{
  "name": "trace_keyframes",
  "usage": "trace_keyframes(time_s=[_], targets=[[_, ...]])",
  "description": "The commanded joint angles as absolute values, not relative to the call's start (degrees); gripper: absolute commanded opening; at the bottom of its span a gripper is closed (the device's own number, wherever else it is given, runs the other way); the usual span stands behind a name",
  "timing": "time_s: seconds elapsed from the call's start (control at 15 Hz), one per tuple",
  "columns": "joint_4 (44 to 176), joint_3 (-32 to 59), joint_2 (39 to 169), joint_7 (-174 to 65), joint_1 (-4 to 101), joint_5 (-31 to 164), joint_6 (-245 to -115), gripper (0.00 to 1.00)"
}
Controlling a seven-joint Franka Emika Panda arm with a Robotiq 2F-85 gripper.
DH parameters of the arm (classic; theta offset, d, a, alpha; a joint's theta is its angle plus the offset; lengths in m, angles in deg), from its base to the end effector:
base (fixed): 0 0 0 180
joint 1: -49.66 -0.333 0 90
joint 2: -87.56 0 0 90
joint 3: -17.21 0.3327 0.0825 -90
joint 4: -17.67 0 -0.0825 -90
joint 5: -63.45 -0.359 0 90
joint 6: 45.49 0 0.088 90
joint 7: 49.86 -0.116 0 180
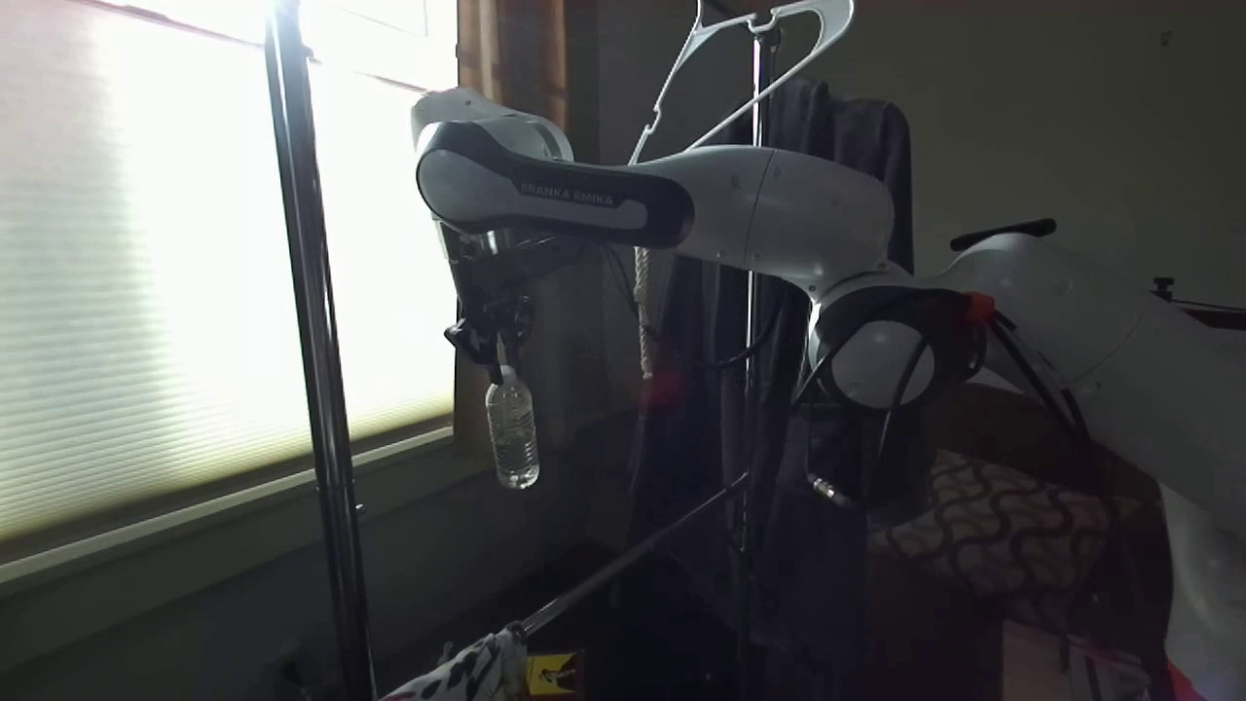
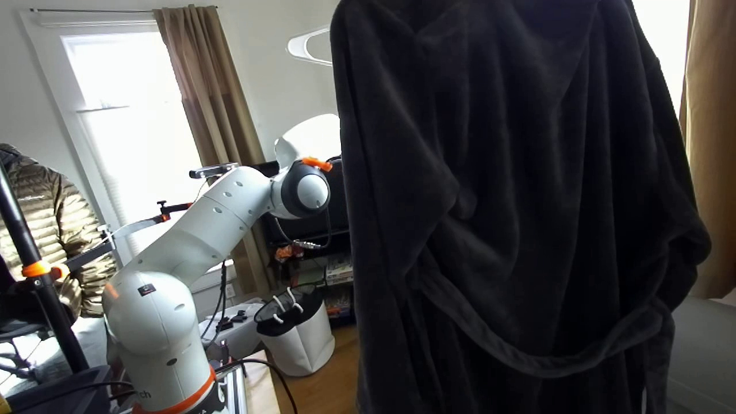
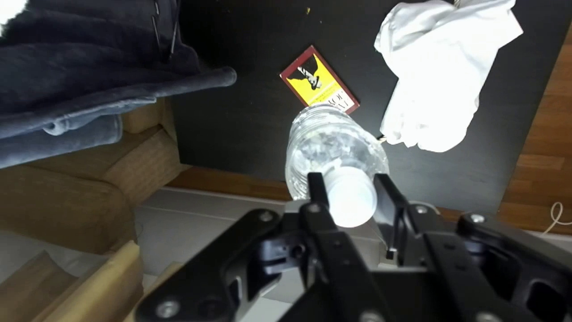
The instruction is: Put the water bottle inside the pocket of the robe
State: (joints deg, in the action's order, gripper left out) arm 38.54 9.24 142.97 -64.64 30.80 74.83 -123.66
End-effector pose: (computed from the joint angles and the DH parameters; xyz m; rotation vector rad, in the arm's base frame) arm 0.7186 0.1779 0.5139 2.8479 -0.0722 0.1666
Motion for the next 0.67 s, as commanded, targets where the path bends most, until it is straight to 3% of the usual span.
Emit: trace_keyframes(time_s=[0.0,0.27,0.33,0.53,0.6], targets=[[39.1,8.5,139.5,-70.2,29.8,76.1,-116.8,0.08],[38.7,9.5,139.1,-72.5,30.6,75.4,-115.9,0.08],[38.7,9.5,139.0,-72.9,30.6,75.3,-115.8,0.31],[38.9,9.5,139.2,-72.9,30.7,75.3,-115.9,0.31],[38.9,9.5,139.3,-72.9,30.7,75.3,-115.9,0.08]])
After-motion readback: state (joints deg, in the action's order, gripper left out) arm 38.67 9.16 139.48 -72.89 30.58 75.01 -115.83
